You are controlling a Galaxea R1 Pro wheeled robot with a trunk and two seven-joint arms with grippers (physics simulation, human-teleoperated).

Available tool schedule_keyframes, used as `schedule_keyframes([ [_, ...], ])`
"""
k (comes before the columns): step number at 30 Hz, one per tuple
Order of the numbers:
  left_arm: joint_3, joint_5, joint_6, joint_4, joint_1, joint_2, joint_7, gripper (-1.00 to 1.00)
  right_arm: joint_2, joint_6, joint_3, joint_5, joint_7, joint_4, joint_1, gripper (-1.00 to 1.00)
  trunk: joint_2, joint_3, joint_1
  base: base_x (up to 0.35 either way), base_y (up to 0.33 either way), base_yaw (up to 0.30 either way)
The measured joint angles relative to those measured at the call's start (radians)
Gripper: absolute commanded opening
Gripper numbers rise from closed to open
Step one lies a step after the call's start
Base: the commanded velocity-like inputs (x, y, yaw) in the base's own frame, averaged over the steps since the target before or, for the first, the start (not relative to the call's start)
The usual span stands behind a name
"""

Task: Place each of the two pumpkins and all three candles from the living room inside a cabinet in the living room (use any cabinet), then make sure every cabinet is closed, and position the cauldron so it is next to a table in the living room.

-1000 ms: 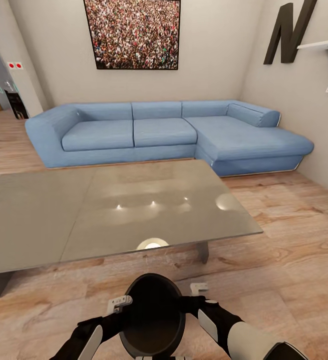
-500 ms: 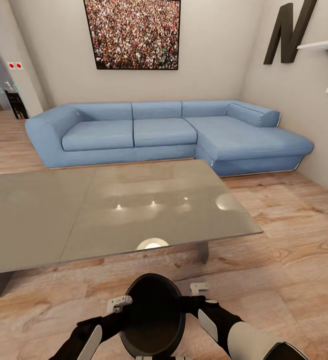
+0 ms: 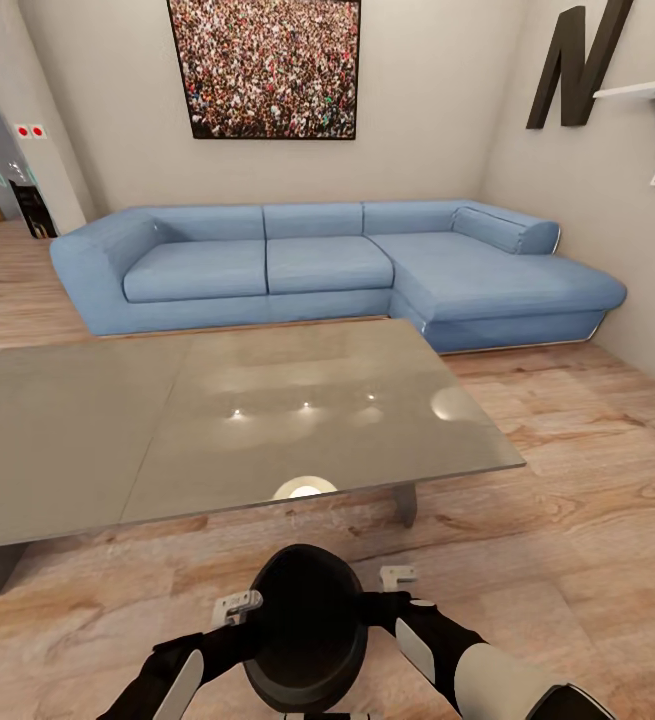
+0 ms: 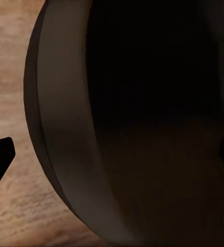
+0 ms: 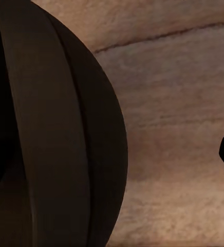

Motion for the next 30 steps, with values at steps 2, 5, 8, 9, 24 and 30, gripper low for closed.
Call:
schedule_keyframes([
  [2, 0.0, 0.0, 0.0, -0.001, 0.0, 0.0, 0.0, 1.0, 0.0, 0.0, 0.0, 0.0, 0.0, 0.0, 0.0, 1.0, 0.0, 0.0, 0.0, 0.0, 0.0, 0.0],
  [5, 0.0, 0.0, 0.0, -0.002, 0.0, 0.0, 0.0, 1.0, 0.0, 0.0, 0.0, 0.0, 0.0, 0.001, 0.0, 1.0, 0.001, 0.011, -0.001, 0.0, 0.0, 0.0],
  [8, 0.001, 0.0, 0.001, -0.002, 0.0, 0.0, -0.001, 1.0, 0.0, 0.0, 0.0, 0.0, 0.0, 0.0, 0.0, 1.0, 0.001, 0.023, -0.003, 0.0, 0.0, 0.0],
  [9, 0.001, 0.0, 0.001, -0.002, 0.0, 0.0, -0.001, 1.0, 0.0, 0.0, 0.0, 0.0, 0.0, 0.0, 0.0, 1.0, 0.002, 0.027, -0.003, 0.0, 0.0, 0.0],
  [24, 0.001, 0.001, 0.004, -0.013, -0.001, -0.006, 0.012, 1.0, 0.0, 0.0, 0.0, 0.0, 0.0, 0.001, 0.0, 1.0, 0.046, 0.081, -0.03, -0.059, 0.0, 0.0],
  [30, -0.001, -0.003, 0.004, -0.013, -0.001, -0.007, 0.018, 1.0, 0.0, 0.0, -0.001, 0.0, 0.0, 0.001, 0.0, 1.0, 0.088, 0.099, -0.053, -0.103, 0.0, 0.0],
])
